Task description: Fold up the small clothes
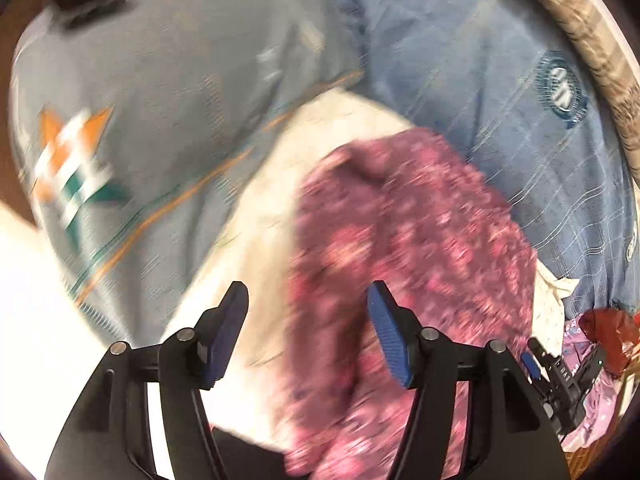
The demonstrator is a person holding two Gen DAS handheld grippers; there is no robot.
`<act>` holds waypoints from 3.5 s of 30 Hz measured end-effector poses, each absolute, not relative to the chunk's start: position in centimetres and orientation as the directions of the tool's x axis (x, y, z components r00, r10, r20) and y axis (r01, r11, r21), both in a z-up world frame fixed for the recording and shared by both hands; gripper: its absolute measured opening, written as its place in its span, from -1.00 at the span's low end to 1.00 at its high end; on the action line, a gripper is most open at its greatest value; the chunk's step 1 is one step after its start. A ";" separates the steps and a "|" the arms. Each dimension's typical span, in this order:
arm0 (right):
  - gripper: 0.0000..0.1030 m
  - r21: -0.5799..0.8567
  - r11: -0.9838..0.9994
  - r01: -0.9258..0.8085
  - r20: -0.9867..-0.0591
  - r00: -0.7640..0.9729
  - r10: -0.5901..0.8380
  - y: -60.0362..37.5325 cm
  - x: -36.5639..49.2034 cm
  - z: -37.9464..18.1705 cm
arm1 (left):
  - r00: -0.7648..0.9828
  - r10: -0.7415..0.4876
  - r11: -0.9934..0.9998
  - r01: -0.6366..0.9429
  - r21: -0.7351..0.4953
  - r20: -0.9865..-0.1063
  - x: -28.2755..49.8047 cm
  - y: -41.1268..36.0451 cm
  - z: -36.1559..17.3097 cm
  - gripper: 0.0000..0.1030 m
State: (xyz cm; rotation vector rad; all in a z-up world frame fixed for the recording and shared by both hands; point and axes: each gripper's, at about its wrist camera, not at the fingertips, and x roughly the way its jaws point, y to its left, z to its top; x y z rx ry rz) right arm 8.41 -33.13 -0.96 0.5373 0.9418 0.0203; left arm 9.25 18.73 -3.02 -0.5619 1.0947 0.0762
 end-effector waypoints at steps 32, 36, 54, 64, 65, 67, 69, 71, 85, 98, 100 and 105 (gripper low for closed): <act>0.14 0.456 0.885 0.098 -0.795 0.493 0.355 -25.1 7.2 -1.7 | 0.596 0.063 0.792 -0.518 -0.323 -0.801 10.5 27.7 2.5 -0.83; 0.14 0.432 0.897 0.095 -0.805 0.489 0.336 -25.3 7.3 -2.0 | 0.634 -0.051 0.710 -0.520 -0.475 -0.772 7.8 29.4 0.8 -0.24; 0.28 0.479 0.872 0.102 -0.795 0.471 0.382 -26.5 8.1 -3.8 | 0.611 -0.410 0.252 -0.638 -0.728 -0.677 3.2 24.9 -7.8 0.08; 0.28 0.493 0.866 0.082 -0.787 0.466 0.404 -26.8 8.0 -3.8 | 0.577 -0.350 0.273 -0.691 -0.670 -0.738 6.4 24.4 -10.7 0.00; 0.28 0.495 0.865 0.080 -0.786 0.467 0.406 -26.8 8.0 -3.8 | 0.591 -0.344 0.271 -0.681 -0.680 -0.729 7.0 24.6 -10.5 -0.36; 0.28 0.494 0.866 0.072 -0.784 0.468 0.408 -26.8 7.9 -3.8 | 0.598 -0.316 0.327 -0.660 -0.676 -0.737 8.2 24.7 -9.6 -0.87; 0.28 0.492 0.868 0.065 -0.783 0.468 0.409 -26.7 7.9 -3.8 | 0.598 -0.277 0.384 -0.648 -0.657 -0.752 8.7 24.5 -8.3 -0.88; 0.28 0.494 0.867 0.063 -0.782 0.467 0.412 -26.7 7.9 -3.8 | 0.632 -0.207 0.464 -0.608 -0.644 -0.747 9.0 23.7 -5.4 -0.88; 0.30 0.572 0.802 0.174 -0.703 0.607 0.370 -36.3 3.4 -0.6 | 0.548 -0.189 0.982 0.096 -0.163 -0.815 21.3 -12.3 6.8 -0.24; 0.32 0.596 0.757 0.270 -0.683 0.666 0.300 -42.0 0.7 -0.4 | 0.484 -0.228 0.966 0.002 -0.259 -0.845 17.7 -4.9 2.4 0.31; 0.32 0.606 0.767 0.212 -0.667 0.661 0.345 -39.9 2.6 0.2 | 0.440 -0.207 0.952 -0.115 -0.284 -0.874 18.9 0.3 1.0 0.31; 0.53 0.625 0.773 0.107 -0.642 0.634 0.431 -34.9 10.0 1.1 | 0.450 -0.240 0.886 -0.261 -0.383 -0.860 18.2 8.5 -0.3 0.31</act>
